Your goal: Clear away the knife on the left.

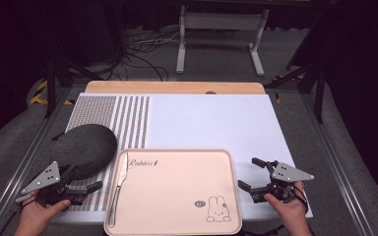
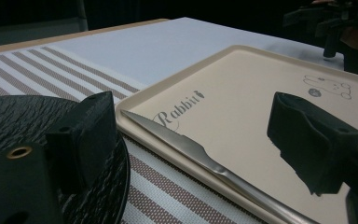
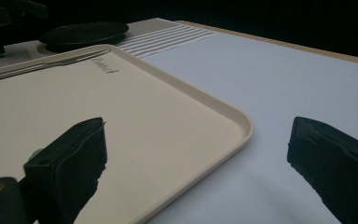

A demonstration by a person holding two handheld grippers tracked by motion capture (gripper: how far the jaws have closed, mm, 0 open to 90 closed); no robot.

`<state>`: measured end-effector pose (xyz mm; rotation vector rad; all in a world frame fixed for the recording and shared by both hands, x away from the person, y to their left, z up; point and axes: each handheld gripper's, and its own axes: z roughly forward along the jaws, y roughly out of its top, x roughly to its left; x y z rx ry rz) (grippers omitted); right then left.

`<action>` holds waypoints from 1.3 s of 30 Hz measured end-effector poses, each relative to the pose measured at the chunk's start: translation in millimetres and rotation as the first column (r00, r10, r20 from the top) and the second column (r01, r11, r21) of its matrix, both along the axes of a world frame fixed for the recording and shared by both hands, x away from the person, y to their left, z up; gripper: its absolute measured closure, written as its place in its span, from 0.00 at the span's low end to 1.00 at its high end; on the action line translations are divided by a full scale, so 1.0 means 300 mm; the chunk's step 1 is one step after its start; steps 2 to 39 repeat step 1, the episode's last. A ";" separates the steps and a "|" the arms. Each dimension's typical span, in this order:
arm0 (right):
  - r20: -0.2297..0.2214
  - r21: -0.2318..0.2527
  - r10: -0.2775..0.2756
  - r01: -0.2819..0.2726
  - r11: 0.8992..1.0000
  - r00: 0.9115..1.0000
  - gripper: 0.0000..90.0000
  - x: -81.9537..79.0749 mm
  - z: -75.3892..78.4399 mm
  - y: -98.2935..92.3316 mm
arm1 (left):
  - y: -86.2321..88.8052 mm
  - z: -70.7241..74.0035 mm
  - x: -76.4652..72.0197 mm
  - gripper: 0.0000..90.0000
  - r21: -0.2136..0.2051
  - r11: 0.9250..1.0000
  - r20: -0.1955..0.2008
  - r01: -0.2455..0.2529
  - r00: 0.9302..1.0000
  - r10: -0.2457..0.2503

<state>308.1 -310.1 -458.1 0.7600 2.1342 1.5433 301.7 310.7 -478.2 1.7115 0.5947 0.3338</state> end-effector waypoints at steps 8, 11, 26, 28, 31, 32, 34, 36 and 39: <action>0.002 0.000 -0.003 0.003 1.000 1.000 0.07 -0.001 0.000 0.000 | -0.001 0.000 0.000 0.19 -0.004 1.000 -0.003 0.002 1.000 -0.002; 0.002 0.000 -0.003 0.003 1.000 1.000 0.07 -0.001 0.000 0.000 | -0.001 0.000 0.000 0.19 -0.004 1.000 -0.003 0.002 1.000 -0.002; 0.002 0.000 -0.003 0.003 1.000 1.000 0.07 -0.001 0.000 0.000 | -0.001 0.000 0.000 0.19 -0.004 1.000 -0.003 0.002 1.000 -0.002; 0.002 0.000 -0.003 0.003 1.000 1.000 0.07 -0.001 0.000 0.000 | -0.001 0.000 0.000 0.19 -0.004 1.000 -0.003 0.002 1.000 -0.002; 0.002 0.000 -0.003 0.003 1.000 1.000 0.07 -0.001 0.000 0.000 | -0.001 0.000 0.000 0.19 -0.004 1.000 -0.003 0.002 1.000 -0.002; 0.002 0.000 -0.003 0.003 1.000 1.000 0.07 -0.001 0.000 0.000 | -0.001 0.000 0.000 0.19 -0.004 1.000 -0.003 0.002 1.000 -0.002; 0.002 0.000 -0.003 0.003 1.000 1.000 0.07 -0.001 0.000 0.000 | -0.001 0.000 0.000 0.19 -0.004 1.000 -0.003 0.002 1.000 -0.002; 0.002 0.000 -0.003 0.003 1.000 1.000 0.07 -0.001 0.000 0.000 | -0.001 0.000 0.000 0.19 -0.004 1.000 -0.003 0.002 1.000 -0.002; 0.002 0.000 -0.003 0.003 1.000 1.000 0.07 -0.001 0.000 0.000 | -0.001 0.000 0.000 0.19 -0.004 1.000 -0.003 0.002 1.000 -0.002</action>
